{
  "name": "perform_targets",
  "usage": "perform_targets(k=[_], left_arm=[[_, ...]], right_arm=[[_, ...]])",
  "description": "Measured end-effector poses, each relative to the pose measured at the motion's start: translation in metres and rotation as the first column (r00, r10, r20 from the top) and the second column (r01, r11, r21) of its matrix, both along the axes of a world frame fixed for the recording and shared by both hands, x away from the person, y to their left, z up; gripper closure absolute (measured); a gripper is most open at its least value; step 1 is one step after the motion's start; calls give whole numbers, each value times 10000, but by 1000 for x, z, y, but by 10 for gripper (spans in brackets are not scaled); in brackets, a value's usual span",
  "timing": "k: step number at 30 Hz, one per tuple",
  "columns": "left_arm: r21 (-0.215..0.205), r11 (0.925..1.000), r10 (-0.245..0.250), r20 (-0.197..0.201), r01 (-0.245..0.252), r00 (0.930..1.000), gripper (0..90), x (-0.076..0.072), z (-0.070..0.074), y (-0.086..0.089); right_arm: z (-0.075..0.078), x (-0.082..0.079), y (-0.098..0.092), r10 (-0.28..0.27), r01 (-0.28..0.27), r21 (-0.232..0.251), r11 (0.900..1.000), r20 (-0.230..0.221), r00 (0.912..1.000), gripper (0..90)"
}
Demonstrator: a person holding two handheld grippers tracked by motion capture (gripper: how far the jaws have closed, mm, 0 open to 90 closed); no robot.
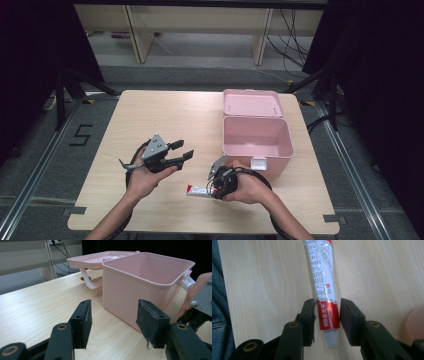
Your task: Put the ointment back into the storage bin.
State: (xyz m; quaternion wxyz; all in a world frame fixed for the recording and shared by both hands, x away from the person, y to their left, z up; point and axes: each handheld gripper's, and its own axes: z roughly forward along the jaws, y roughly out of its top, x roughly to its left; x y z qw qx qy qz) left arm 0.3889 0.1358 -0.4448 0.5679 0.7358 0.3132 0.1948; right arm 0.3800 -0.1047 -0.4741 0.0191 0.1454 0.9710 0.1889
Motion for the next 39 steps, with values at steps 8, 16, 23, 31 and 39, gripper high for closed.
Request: perform_targets(k=[8,16,23,31,39], left_arm=[[-15,10000,-5,-16,5,10000,453,0,-1,0],[-106,9999,-74,26,74,10000,453,1,-2,-1],[9,10000,-17,-40,17,10000,453,0,-2,0],[-44,10000,1,-71,-1,10000,453,0,-3,1],[-47,10000,-20,-82,19,10000,453,1,-3,0]], right_arm=[[-1,1,3,117,-117,-169,9998,3,9999,660],[-4,2,8,152,-150,-725,9973,20,9999,663],[-6,0,15,135,-154,-825,9965,-235,9996,674],[-6,3,17,533,-535,-1163,9918,-49,9986,685],[-5,0,19,547,-535,-1399,9887,53,9985,705]])
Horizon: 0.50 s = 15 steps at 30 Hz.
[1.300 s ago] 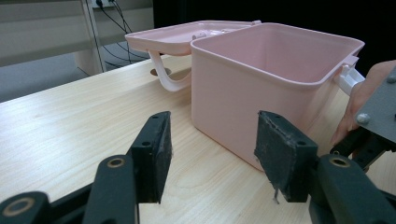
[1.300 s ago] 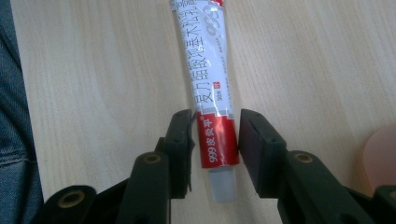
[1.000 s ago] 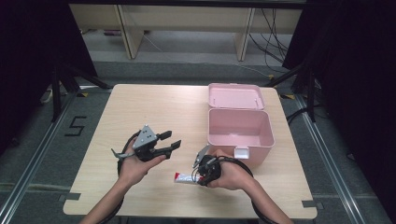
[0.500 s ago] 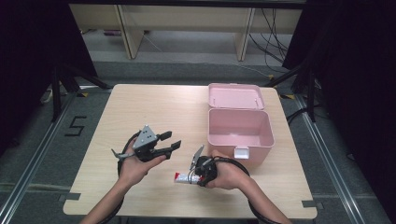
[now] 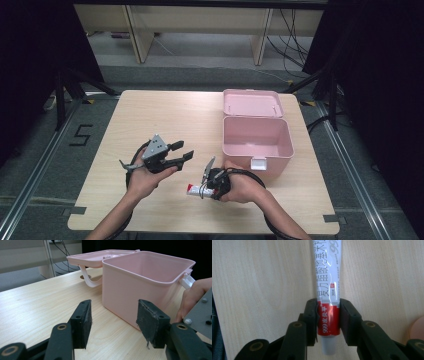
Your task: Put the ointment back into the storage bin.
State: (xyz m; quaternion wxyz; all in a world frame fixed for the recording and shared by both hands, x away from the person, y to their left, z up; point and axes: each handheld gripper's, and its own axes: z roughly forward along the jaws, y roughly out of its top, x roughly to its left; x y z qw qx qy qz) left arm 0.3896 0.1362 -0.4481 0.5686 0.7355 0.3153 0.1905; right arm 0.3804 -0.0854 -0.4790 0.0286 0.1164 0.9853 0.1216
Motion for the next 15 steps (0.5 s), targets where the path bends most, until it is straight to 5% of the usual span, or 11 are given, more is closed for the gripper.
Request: perform_targets(k=[9,10,11,15], left_arm=[[-18,10000,58,-50,-59,10000,453,0,-1,1],[-10,10000,53,-45,-53,10000,452,0,-1,1],[1,10000,53,-50,-53,10000,452,0,-1,1],[-4,10000,57,-49,-57,10000,453,1,-1,1]], right_arm=[[0,-1,1,241,-241,-57,9997,99,9997,712],[-1,2,0,633,-634,40,9980,174,9978,713],[0,0,0,242,-242,-29,9997,76,9997,713],[0,2,-1,476,-476,64,9988,32,9989,715]])
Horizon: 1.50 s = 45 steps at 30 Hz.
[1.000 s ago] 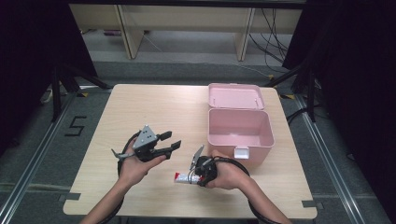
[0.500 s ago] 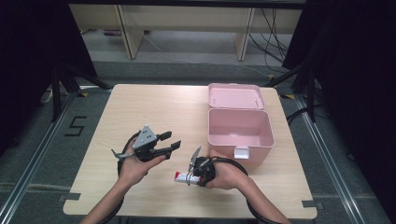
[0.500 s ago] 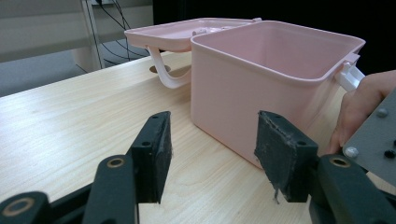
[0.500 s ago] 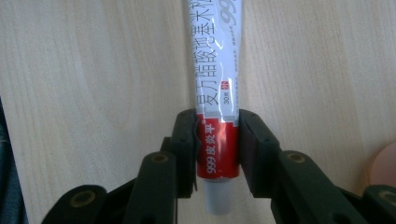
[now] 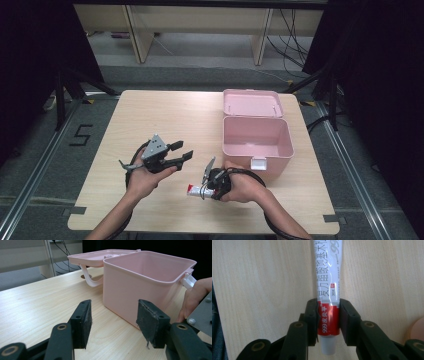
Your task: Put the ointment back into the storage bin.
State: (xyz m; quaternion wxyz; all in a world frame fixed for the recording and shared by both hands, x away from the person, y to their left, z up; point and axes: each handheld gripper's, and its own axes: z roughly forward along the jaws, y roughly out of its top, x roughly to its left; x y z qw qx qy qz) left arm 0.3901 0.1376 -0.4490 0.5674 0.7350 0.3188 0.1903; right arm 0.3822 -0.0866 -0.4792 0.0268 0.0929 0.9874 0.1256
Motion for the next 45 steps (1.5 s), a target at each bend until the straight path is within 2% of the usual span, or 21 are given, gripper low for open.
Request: perform_targets(k=[4,9,10,11,16,17,19,21,25,27,28,34,35,36,38,45], left_arm=[[-27,10000,-42,20,42,10000,452,1,-1,0],[-66,10000,-52,27,52,10000,453,1,0,-1],[7,10000,-10,-7,10,10000,452,0,0,0],[42,10000,25,-23,-25,10000,452,0,1,1],[-72,10000,38,33,-38,10000,452,1,1,2],[-28,10000,58,16,-58,10000,452,1,2,2],[-62,9999,94,2,-94,10000,451,1,2,2],[-62,9999,104,-7,-104,9999,451,1,2,3],[-155,9999,22,42,-21,10000,450,2,0,3],[-56,10000,76,-9,-76,10000,450,2,1,2],[-51,10000,79,-20,-79,10000,450,2,1,2],[-46,10000,86,7,-86,10000,450,2,2,1],[-44,10000,86,11,-86,10000,450,2,2,1],[-47,10000,78,5,-78,10000,450,2,2,1],[-25,10000,64,4,-64,10000,450,2,2,1],[-53,10000,24,-8,-24,10000,450,2,1,0]], right_arm=[[2,-1,-2,-333,334,78,9994,-132,9994,716],[2,0,-2,-321,325,158,9993,-274,9991,717],[6,-4,-3,-749,749,-27,9972,-534,9958,717],[6,-3,-4,-590,591,17,9982,-447,9973,717],[13,-5,-7,-627,637,184,9978,-484,9969,717],[18,-5,-11,-569,588,365,9976,-500,9971,717],[20,-6,-12,-685,701,347,9969,-465,9966,717],[30,-6,-18,-639,662,534,9964,-441,9970,717],[37,-6,-24,-613,641,594,9962,-482,9970,717],[42,-6,-29,-682,709,607,9956,-456,9966,717],[44,-5,-33,-492,520,693,9962,-418,9979,717],[53,-5,-43,-459,492,706,9963,-482,9978,716],[54,-5,-44,-309,344,811,9961,-449,9985,716],[59,-7,-49,-557,597,743,9954,-544,9970,716],[61,-5,-52,-344,385,880,9954,-471,9983,716],[71,-5,-61,-361,406,980,9944,-467,9983,716]])
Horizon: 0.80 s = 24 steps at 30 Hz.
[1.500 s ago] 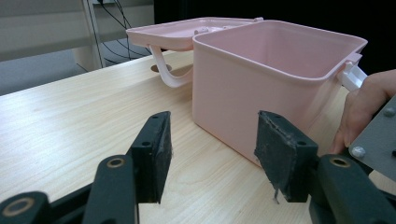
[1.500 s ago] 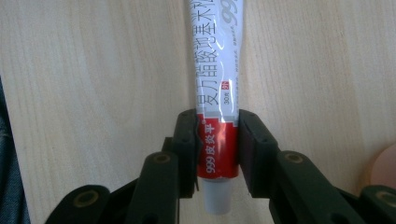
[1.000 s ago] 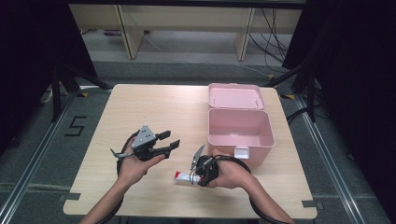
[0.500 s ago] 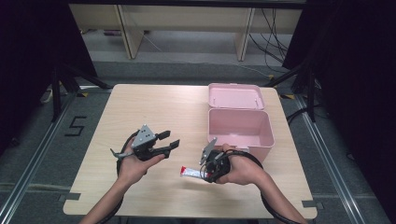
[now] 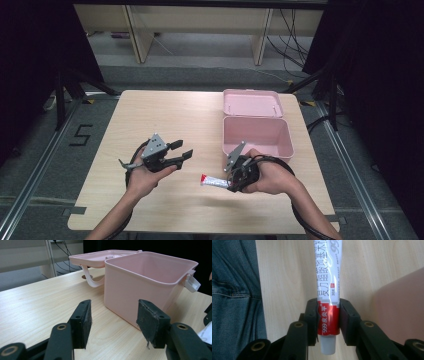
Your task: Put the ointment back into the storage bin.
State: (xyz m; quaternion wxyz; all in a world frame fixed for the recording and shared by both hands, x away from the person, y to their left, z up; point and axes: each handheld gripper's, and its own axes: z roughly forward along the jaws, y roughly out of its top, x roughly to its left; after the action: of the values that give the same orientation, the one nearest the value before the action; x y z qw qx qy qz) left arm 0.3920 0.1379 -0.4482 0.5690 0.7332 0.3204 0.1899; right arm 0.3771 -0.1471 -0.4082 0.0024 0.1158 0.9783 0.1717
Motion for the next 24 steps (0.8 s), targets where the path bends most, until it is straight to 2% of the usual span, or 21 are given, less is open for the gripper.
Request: perform_targets(k=[4,5,6,10,11,12,15,16,17,19,20,22,23,24], left_arm=[[6,10000,3,-4,-3,10000,450,0,0,0],[15,10000,1,3,-1,10000,450,0,1,-1],[10,10000,-3,8,3,10000,449,0,1,-1],[29,10000,-19,1,19,10000,450,0,1,-2],[18,10000,-23,-11,23,10000,450,0,1,-2],[22,10000,-24,-8,24,10000,450,0,1,-2],[26,10000,-16,1,16,10000,450,0,1,-1],[24,10000,-10,4,10,10000,450,0,1,-1],[30,10000,-17,1,17,10000,449,0,1,-1],[18,10000,-34,-2,34,10000,449,0,0,-2],[-43,10000,-72,29,72,10000,450,0,0,-2],[52,10000,-36,-8,36,10000,449,0,1,-2],[43,10000,-46,1,46,10000,449,0,0,-2],[51,10000,-47,-2,47,10000,450,0,0,-2]], right_arm=[[6,0,-6,-132,133,-66,9999,127,9998,716],[8,-1,-6,-295,296,113,9995,-62,9995,716],[9,2,-8,186,-188,119,9998,213,9996,716],[15,1,-12,-35,35,46,10000,143,9999,716],[15,4,-13,354,-359,150,9992,301,9989,716],[17,2,-14,23,-23,-30,10000,200,9998,716],[19,2,-16,64,-63,-55,10000,204,9998,716],[19,4,-17,246,-248,69,9997,311,9992,716],[22,3,-20,97,-95,-70,9999,212,9997,715],[25,4,-22,128,-126,-88,9999,237,9996,715],[25,7,-23,457,-459,27,9989,359,9983,715],[26,8,-25,661,-669,194,9976,430,9969,715],[28,6,-27,186,-186,3,9998,295,9994,715],[28,7,-28,441,-443,43,9990,398,9982,715]])
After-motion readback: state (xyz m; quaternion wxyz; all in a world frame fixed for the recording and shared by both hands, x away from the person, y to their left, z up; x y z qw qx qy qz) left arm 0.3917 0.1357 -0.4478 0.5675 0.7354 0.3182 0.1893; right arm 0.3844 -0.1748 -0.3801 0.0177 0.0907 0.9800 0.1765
